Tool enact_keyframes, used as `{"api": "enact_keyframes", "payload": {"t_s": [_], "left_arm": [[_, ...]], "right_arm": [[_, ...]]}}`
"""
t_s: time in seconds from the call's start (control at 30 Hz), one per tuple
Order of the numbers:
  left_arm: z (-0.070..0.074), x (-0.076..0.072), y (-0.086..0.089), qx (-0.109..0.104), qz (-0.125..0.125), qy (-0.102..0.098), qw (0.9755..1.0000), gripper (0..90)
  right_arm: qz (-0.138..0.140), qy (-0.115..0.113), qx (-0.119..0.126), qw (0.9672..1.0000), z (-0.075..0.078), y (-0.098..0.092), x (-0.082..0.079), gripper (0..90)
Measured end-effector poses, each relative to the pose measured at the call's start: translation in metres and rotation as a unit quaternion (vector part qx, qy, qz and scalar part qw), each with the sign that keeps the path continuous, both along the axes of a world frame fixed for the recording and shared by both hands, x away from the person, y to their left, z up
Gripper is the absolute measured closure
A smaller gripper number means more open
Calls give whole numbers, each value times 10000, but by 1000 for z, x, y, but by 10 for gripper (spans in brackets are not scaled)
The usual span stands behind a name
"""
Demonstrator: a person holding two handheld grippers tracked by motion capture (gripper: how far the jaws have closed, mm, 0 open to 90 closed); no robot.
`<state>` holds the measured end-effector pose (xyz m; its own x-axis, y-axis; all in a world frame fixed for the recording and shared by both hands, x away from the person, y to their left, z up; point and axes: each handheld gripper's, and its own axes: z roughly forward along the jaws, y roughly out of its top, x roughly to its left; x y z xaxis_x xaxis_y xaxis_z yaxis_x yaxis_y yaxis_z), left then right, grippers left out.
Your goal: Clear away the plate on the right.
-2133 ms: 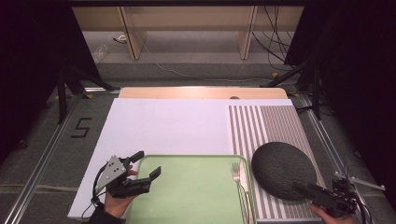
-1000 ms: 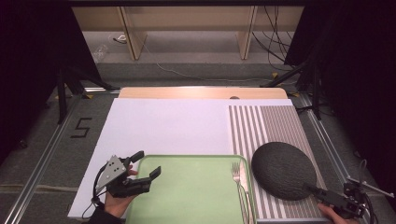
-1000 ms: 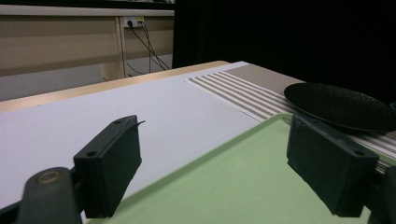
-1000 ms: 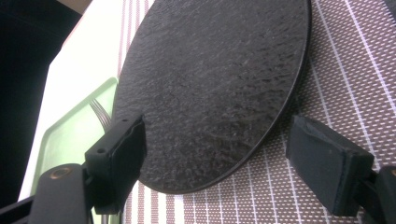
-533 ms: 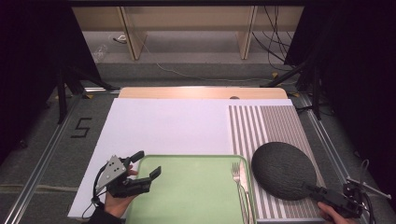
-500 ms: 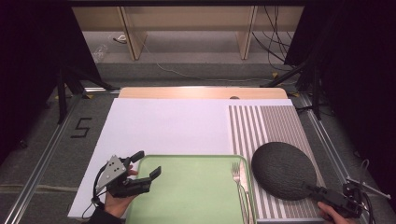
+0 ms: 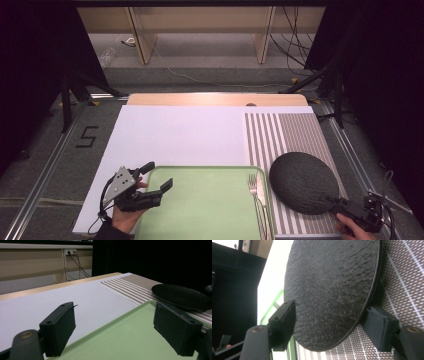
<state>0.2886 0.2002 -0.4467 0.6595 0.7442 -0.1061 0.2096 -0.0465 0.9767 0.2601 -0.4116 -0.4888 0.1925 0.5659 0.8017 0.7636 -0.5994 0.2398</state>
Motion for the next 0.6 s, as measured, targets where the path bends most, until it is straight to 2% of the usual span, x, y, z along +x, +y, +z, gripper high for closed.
{"api": "enact_keyframes", "payload": {"t_s": [0.33, 0.6], "left_arm": [[0, 0, -1, 14, -19, 12, 10000, 174], [0, 0, -1, 9, -24, 17, 10000, 173]], "right_arm": [[-249, 63, 383, 9989, -6, -2, 1, 372], [-346, 100, 454, 9983, -8, 0, 2, 395]]}}
